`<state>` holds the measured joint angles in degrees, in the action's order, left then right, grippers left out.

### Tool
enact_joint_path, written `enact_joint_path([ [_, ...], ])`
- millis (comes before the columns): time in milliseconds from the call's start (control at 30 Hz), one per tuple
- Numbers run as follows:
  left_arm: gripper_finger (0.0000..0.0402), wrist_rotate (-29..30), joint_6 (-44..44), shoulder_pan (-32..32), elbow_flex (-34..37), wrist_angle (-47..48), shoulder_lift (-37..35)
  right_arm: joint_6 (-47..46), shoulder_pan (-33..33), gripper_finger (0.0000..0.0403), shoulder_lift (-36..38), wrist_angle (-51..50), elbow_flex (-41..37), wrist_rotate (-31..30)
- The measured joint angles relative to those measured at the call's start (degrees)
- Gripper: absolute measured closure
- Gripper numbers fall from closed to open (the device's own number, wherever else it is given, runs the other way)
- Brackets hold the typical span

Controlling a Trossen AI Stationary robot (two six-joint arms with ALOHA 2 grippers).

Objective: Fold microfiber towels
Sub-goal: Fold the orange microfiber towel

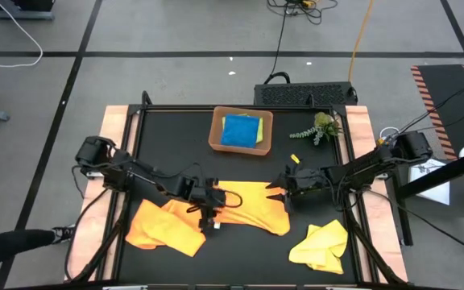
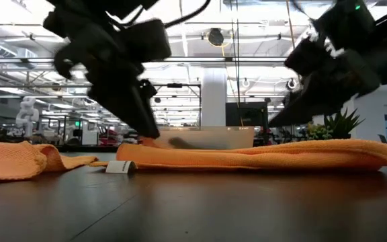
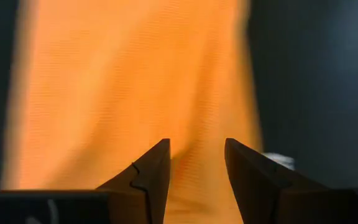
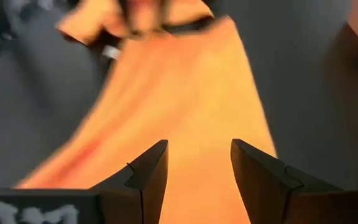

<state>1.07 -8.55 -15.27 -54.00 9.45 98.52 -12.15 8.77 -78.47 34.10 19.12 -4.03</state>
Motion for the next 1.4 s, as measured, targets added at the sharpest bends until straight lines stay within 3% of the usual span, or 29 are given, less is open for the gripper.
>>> enact_joint_path([
  [133,0.0248,-5.4,-1.9,-3.5,0.0,1.3,0.0,-0.7,-1.6,0.0234,-2.5,-0.8,-0.1,-0.9],
  [233,0.0254,-5.6,-4.5,-5.4,0.0,2.1,0.0,-0.9,-2.4,0.0234,-4.0,-0.3,-0.1,-0.9],
  [433,0.0286,8.0,-6.0,-5.9,0.0,4.6,-2.4,-1.3,-2.8,0.0234,-5.5,0.6,-0.1,-0.7],
  [533,0.0298,11.3,-6.6,-3.9,0.0,7.5,-3.8,-1.8,-2.8,0.0234,-5.5,0.7,-0.1,-0.6],
  [867,0.0304,5.4,-0.8,0.9,0.0,6.3,-1.3,-1.8,-2.8,0.0234,-5.5,1.2,-0.1,-0.5],
  [1400,0.0305,6.2,2.1,1.1,0.0,3.9,-1.3,-1.7,-2.8,0.0234,-5.5,1.2,-0.1,-0.4],
])
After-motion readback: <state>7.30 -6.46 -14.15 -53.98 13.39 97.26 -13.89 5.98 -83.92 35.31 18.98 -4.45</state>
